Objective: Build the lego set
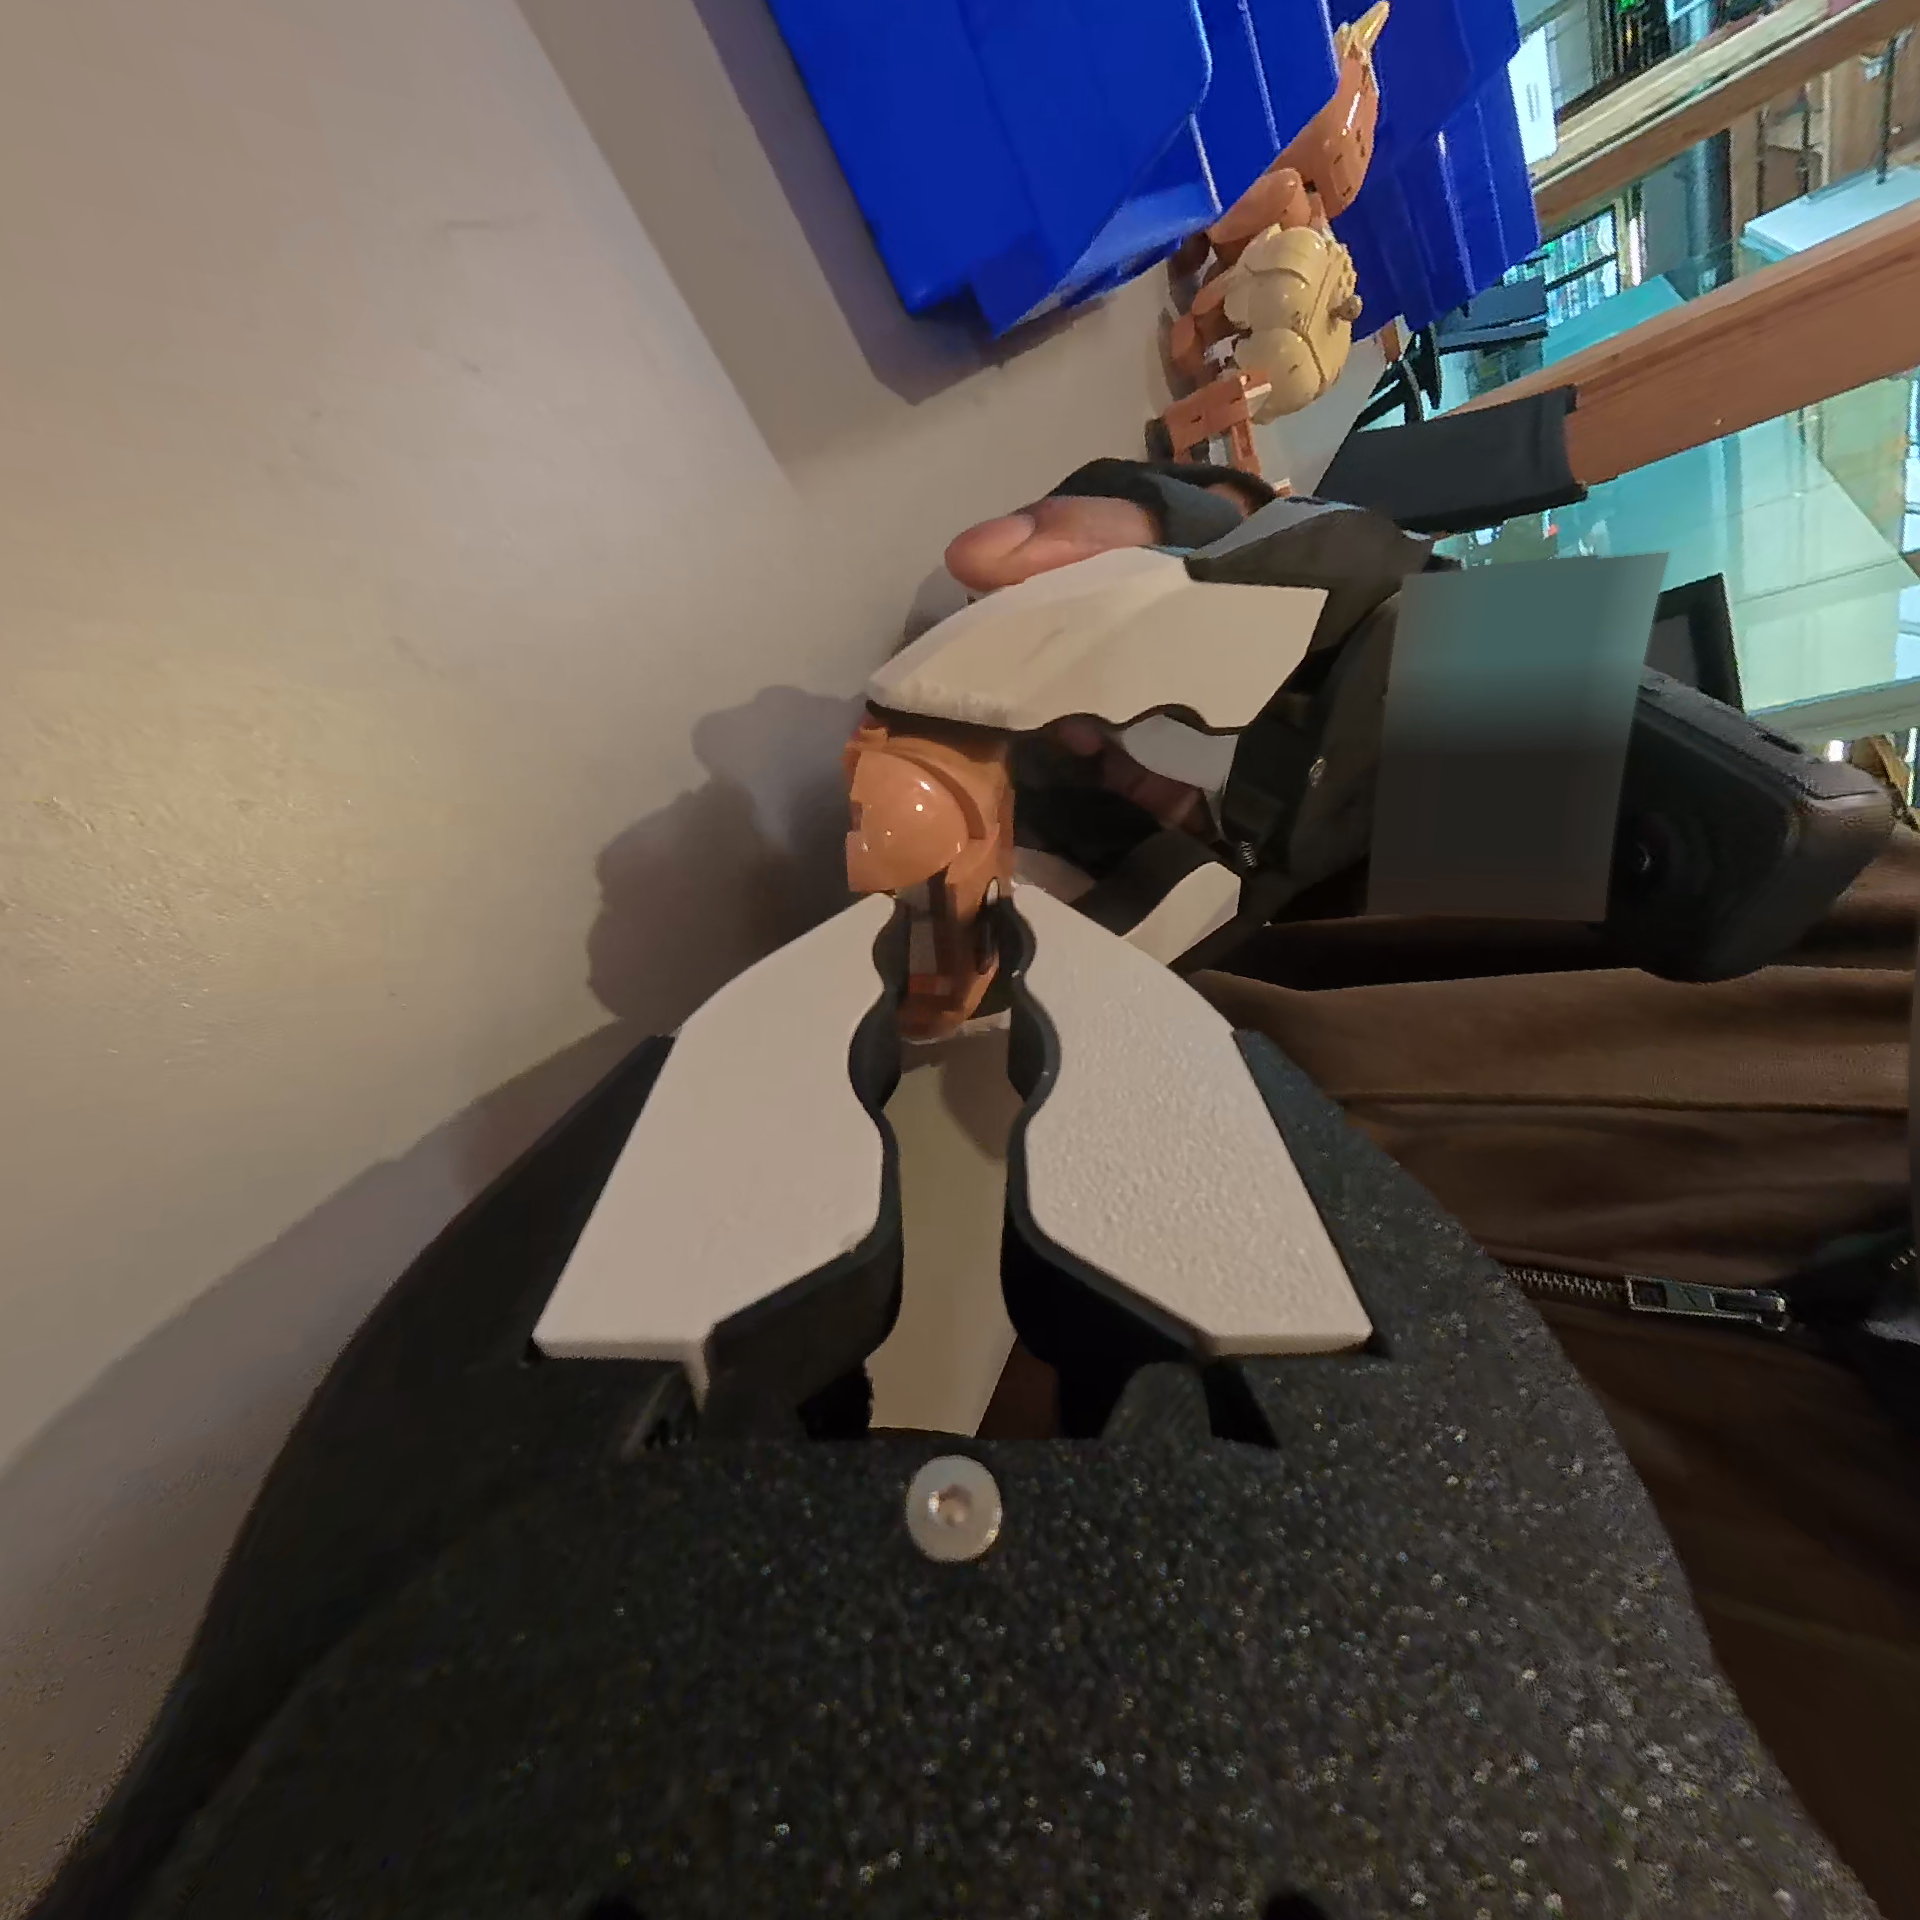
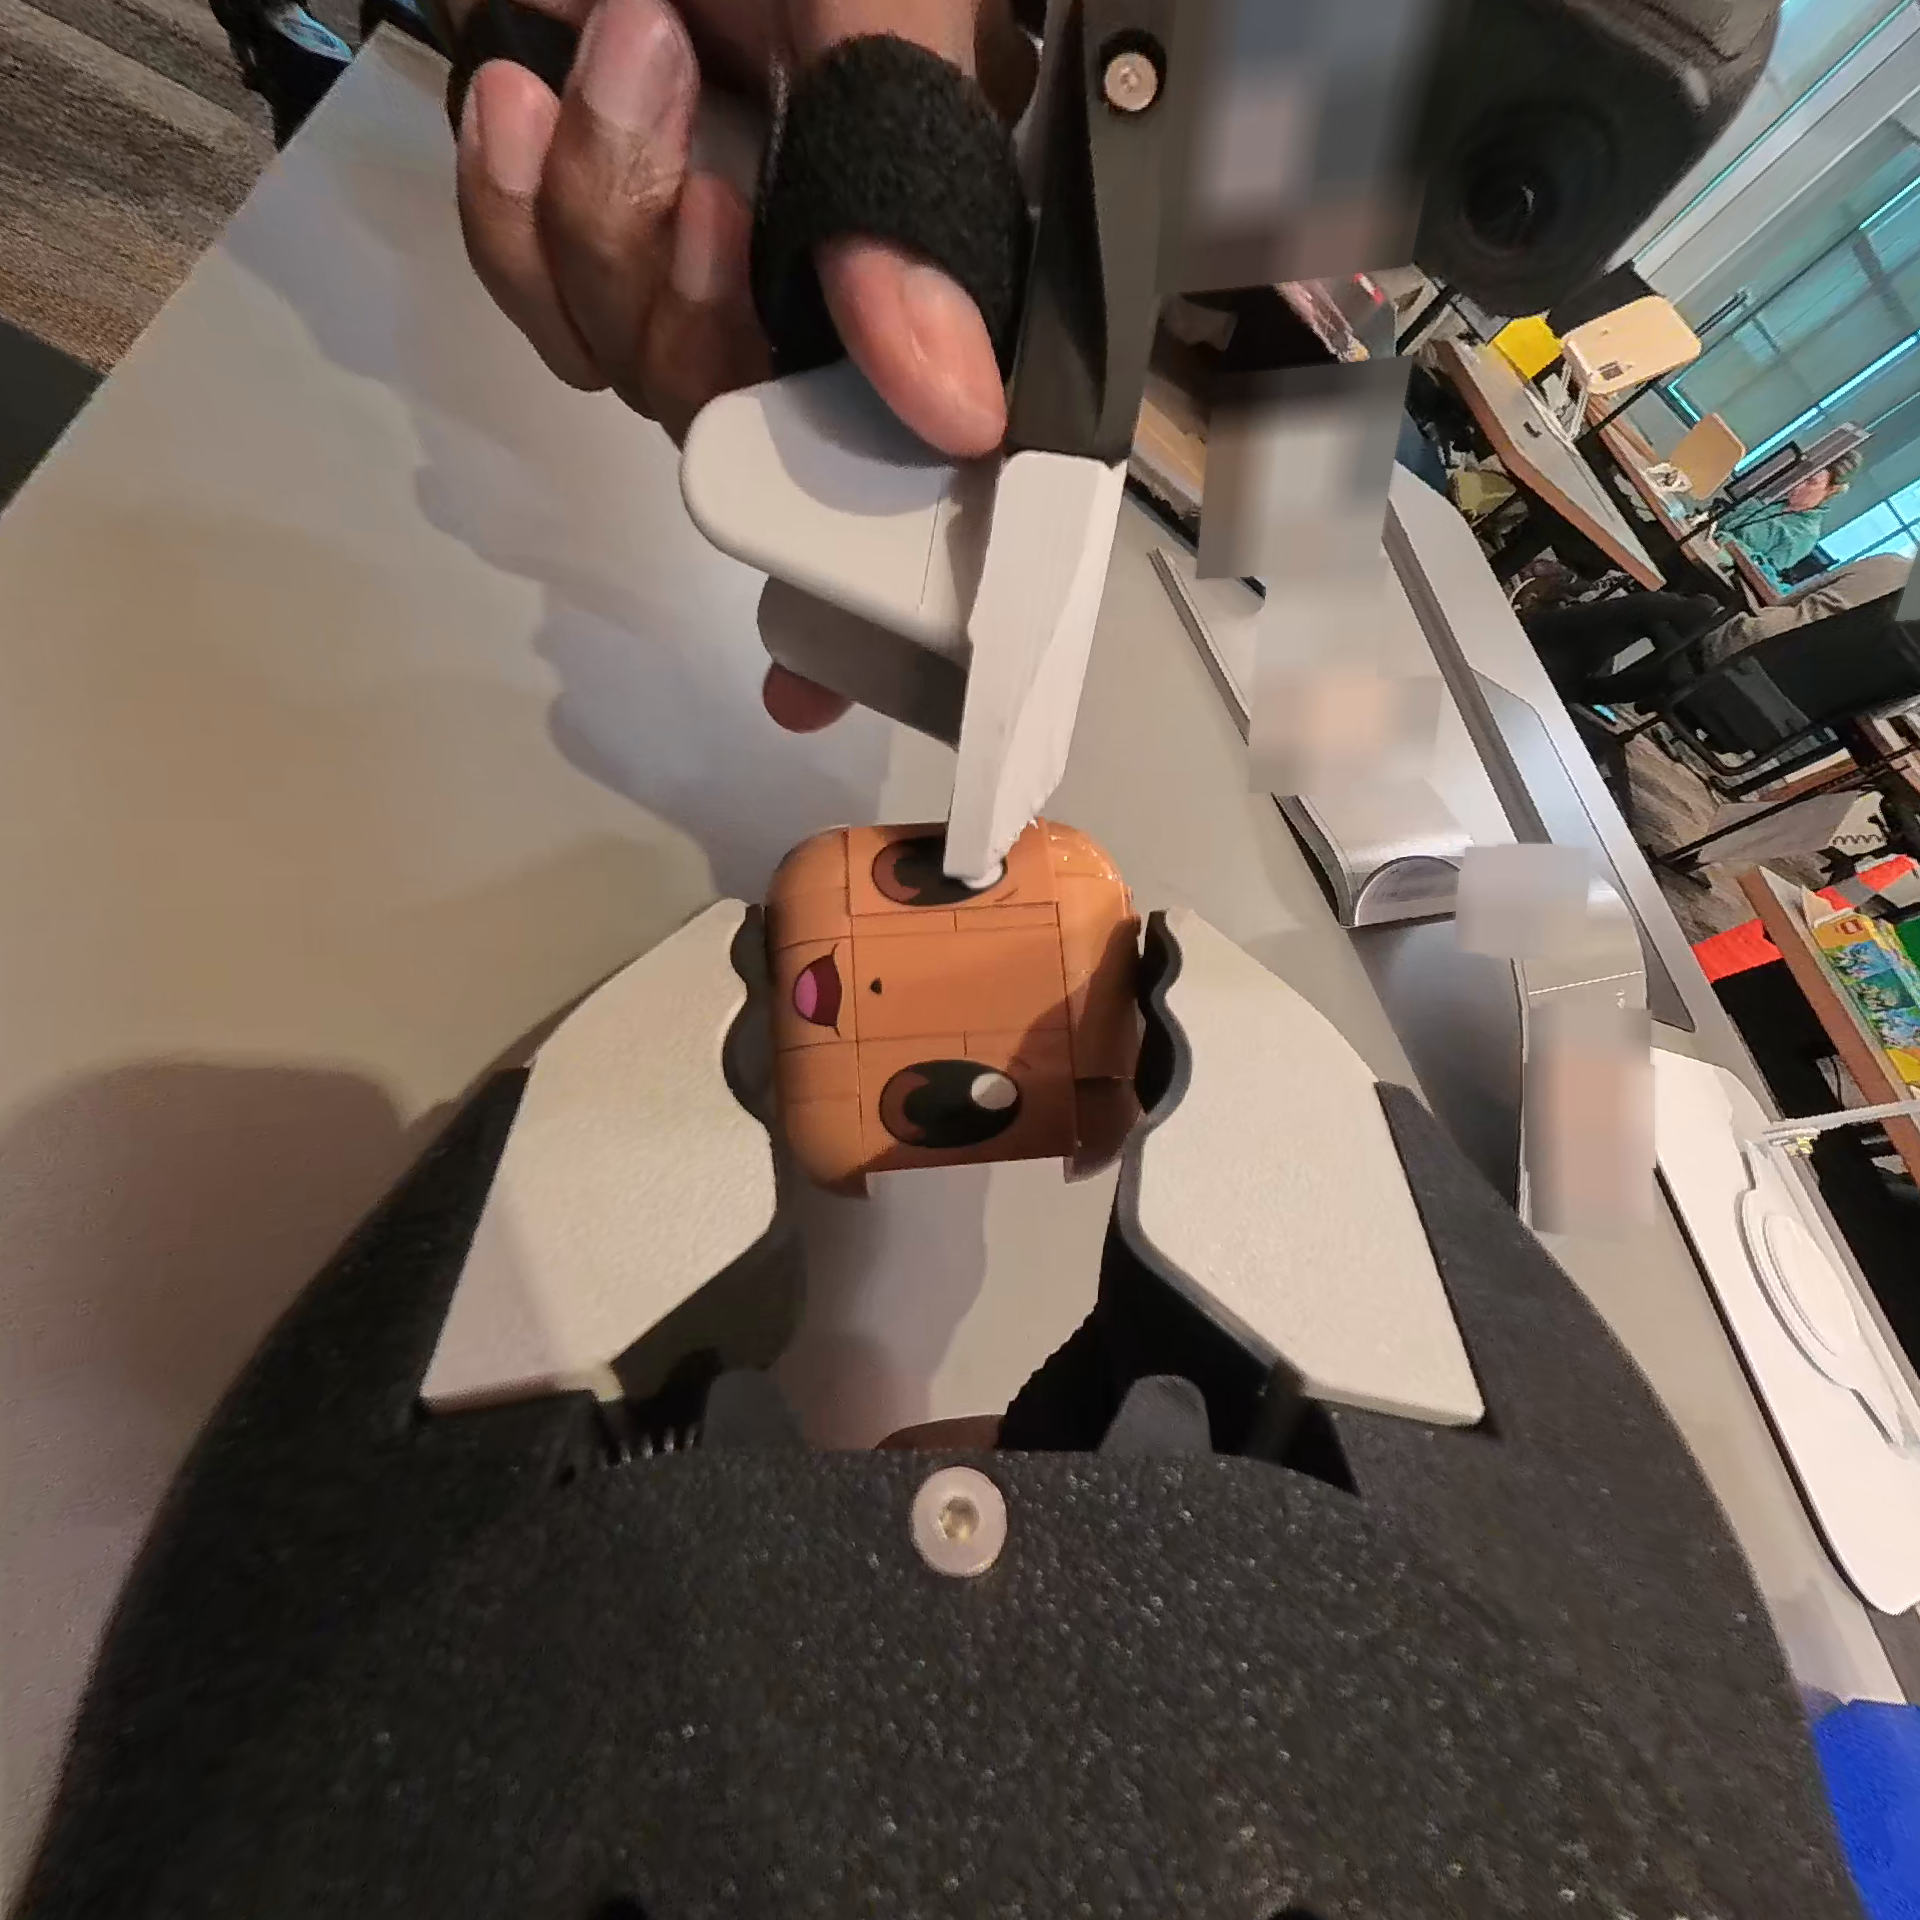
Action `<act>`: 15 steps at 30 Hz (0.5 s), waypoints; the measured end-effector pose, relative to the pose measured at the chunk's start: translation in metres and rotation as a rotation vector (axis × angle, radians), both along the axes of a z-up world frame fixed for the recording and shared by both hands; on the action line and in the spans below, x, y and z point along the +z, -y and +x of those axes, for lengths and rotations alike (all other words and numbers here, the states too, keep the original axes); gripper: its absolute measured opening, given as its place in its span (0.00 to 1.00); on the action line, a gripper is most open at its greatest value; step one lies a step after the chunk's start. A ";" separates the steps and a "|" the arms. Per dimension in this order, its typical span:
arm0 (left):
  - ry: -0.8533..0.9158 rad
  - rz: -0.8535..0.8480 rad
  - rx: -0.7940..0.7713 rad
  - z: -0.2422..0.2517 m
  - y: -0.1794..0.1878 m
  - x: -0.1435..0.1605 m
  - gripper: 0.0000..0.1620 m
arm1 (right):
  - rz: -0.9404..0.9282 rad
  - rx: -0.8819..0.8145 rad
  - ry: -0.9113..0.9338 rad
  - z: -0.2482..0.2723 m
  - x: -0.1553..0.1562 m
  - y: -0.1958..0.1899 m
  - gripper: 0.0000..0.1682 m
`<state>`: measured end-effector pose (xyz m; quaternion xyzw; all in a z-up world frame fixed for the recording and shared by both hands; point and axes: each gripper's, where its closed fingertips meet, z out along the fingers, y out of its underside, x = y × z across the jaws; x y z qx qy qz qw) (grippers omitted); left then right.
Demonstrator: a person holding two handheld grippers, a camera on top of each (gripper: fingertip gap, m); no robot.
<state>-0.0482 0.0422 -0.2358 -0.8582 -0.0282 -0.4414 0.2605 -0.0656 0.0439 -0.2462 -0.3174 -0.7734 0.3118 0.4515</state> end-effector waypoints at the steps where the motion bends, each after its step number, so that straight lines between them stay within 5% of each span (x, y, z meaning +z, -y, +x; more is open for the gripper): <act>1: 0.007 -0.002 0.004 0.000 0.000 0.000 0.11 | -0.001 0.002 -0.003 0.000 0.001 0.001 0.41; 15: 0.097 -0.003 0.068 0.000 -0.001 -0.008 0.10 | -0.019 0.023 0.009 0.001 -0.002 0.005 0.40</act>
